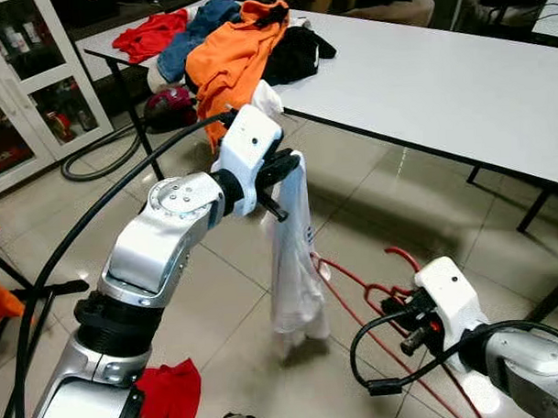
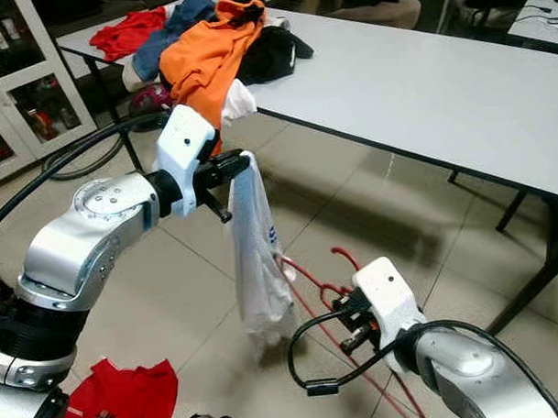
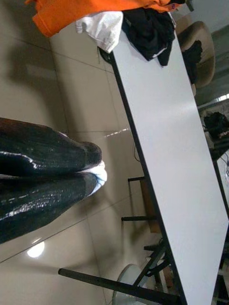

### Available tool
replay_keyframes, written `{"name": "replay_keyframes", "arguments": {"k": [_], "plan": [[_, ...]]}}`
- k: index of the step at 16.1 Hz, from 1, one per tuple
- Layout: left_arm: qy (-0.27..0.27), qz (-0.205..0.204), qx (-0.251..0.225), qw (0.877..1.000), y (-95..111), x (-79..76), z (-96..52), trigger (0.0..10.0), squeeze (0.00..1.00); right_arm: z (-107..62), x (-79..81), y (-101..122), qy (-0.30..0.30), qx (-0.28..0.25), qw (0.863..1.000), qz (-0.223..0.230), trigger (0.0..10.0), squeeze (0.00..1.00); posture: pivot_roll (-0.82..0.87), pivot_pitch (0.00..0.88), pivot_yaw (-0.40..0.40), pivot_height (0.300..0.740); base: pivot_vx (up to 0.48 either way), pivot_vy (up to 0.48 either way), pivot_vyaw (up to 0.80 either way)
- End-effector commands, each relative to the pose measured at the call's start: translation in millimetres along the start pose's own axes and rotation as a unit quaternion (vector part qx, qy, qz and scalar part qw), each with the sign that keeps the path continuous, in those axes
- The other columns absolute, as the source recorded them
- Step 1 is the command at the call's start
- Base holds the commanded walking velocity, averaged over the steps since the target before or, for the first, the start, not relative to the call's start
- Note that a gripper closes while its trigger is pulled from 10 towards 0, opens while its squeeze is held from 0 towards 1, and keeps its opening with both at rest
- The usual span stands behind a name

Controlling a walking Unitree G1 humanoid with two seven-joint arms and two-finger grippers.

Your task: Hang hanger

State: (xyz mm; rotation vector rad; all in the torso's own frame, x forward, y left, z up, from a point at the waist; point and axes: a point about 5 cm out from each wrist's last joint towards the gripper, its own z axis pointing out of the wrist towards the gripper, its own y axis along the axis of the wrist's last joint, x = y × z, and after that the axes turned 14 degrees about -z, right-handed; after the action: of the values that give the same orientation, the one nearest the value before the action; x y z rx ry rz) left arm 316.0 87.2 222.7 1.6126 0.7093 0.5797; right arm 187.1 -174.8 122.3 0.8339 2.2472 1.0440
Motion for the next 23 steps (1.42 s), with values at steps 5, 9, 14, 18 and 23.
{"name": "replay_keyframes", "arguments": {"k": [5,9,14,18,23], "plan": [[0.000,0.014,-0.017,1.000,8.0,0.7,3.4,10.0,0.00,-3.0,5.0,7.6,0.045,-0.028,0.998,-0.023,10.0,0.00,-0.21,0.000,0.074,0.740,0.000,0.000,0.00],[-0.036,0.027,-0.010,0.999,7.2,-6.3,1.0,10.0,0.00,-0.7,-2.1,6.4,0.029,-0.026,0.999,-0.034,10.0,0.00,-0.21,0.000,0.077,0.740,0.000,0.000,0.00],[-0.057,0.006,-0.014,0.998,12.8,-14.4,-0.4,10.0,0.00,14.3,-5.9,1.0,0.004,0.004,1.000,-0.020,10.0,0.00,-0.21,0.000,0.073,0.740,0.000,0.000,0.00],[-0.054,-0.008,-0.026,0.998,20.5,-15.5,-2.9,10.0,0.00,22.3,4.5,-16.7,0.024,0.055,0.998,0.030,10.0,0.00,-0.21,0.000,0.068,0.740,0.000,0.000,0.00],[-0.076,-0.035,-0.039,0.996,29.6,-25.1,-5.3,10.0,0.00,28.6,5.5,-62.7,-0.017,0.123,0.976,0.177,10.0,0.00,-0.22,0.000,0.069,0.740,0.000,0.000,0.00]]}}
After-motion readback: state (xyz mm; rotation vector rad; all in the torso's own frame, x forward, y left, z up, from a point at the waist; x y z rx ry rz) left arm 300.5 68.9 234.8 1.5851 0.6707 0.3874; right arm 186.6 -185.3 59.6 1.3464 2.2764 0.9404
